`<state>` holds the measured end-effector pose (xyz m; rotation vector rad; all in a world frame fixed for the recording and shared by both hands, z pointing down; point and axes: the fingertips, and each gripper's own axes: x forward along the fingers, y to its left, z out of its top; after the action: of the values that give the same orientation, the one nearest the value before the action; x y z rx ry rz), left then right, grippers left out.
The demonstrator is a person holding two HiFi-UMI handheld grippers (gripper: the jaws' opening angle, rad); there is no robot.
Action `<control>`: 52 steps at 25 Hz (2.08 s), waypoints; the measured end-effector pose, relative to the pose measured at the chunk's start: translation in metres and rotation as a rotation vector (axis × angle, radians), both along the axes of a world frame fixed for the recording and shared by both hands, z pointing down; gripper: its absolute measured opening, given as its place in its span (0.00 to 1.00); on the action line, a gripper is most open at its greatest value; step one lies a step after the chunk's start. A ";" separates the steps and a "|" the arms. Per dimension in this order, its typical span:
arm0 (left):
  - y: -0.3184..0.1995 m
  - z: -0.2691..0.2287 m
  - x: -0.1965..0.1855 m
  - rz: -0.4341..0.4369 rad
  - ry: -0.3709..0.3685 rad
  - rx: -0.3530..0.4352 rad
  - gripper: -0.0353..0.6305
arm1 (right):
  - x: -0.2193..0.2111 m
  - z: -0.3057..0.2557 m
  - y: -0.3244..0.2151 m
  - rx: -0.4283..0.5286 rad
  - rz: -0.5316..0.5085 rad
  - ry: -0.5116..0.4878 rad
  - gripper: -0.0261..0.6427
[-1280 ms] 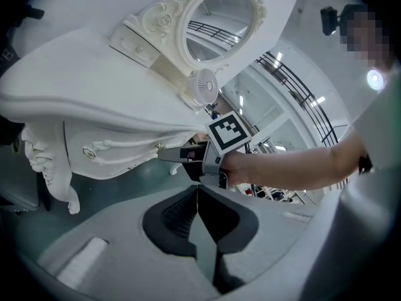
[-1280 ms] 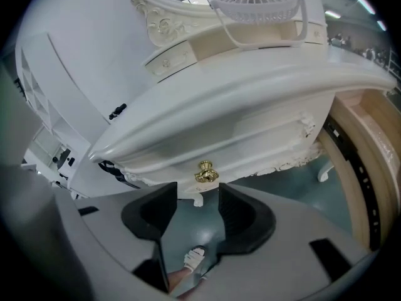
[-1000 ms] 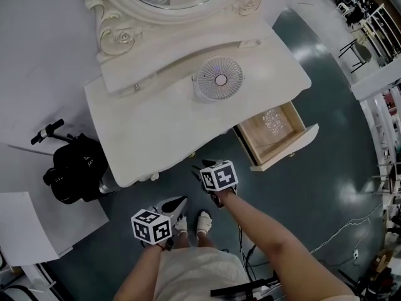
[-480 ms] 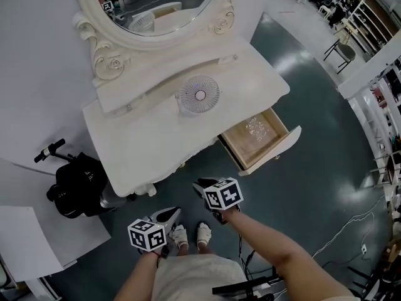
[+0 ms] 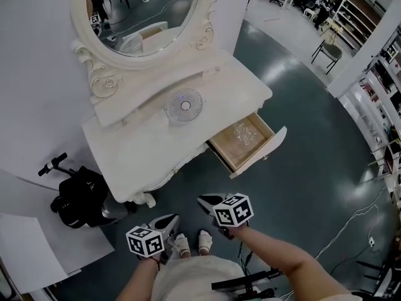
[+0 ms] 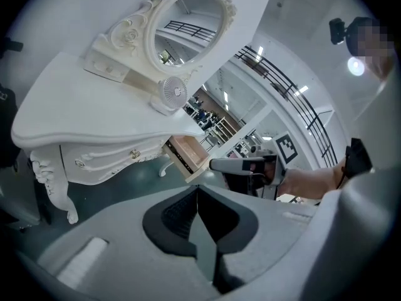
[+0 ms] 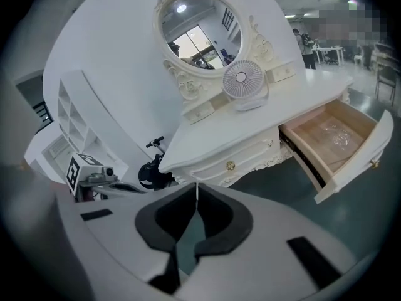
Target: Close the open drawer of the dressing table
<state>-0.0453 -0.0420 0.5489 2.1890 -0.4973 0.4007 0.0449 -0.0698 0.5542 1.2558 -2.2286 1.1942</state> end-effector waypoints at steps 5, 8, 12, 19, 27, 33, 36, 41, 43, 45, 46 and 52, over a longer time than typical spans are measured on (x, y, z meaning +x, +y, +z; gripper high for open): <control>0.010 -0.013 0.001 0.013 -0.001 0.024 0.07 | -0.003 -0.023 0.022 0.028 0.000 -0.030 0.07; 0.014 -0.024 0.010 0.032 0.008 0.047 0.07 | -0.003 -0.037 0.031 0.038 -0.008 -0.058 0.07; 0.025 -0.039 0.020 0.065 0.023 0.062 0.07 | -0.007 -0.054 0.043 0.036 -0.074 -0.063 0.07; 0.045 -0.047 0.030 0.101 0.032 0.054 0.07 | -0.009 -0.077 0.068 0.026 -0.115 -0.111 0.07; 0.046 -0.052 0.033 0.092 0.022 0.057 0.07 | -0.018 -0.075 0.080 0.000 -0.055 -0.217 0.07; 0.042 -0.050 0.028 0.082 0.004 0.057 0.07 | -0.021 -0.073 0.074 0.009 -0.002 -0.237 0.07; 0.039 -0.050 0.027 0.074 0.006 0.054 0.07 | -0.022 -0.075 0.071 0.021 0.000 -0.231 0.07; 0.037 -0.051 0.028 0.072 0.008 0.049 0.07 | -0.020 -0.079 0.070 0.032 0.017 -0.240 0.06; 0.035 -0.052 0.028 0.072 0.010 0.048 0.07 | -0.022 -0.079 0.069 0.031 0.019 -0.241 0.06; 0.035 -0.052 0.027 0.073 0.012 0.047 0.07 | -0.023 -0.079 0.069 0.029 0.020 -0.243 0.06; 0.035 -0.051 0.027 0.074 0.013 0.046 0.07 | -0.024 -0.079 0.069 0.028 0.022 -0.247 0.06; 0.037 -0.049 0.025 0.074 0.016 0.040 0.07 | -0.026 -0.078 0.069 0.024 0.031 -0.256 0.06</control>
<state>-0.0207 -0.0054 0.4994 2.2528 -0.4195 0.4158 0.0187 -0.0010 0.4760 1.2088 -2.4163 1.4143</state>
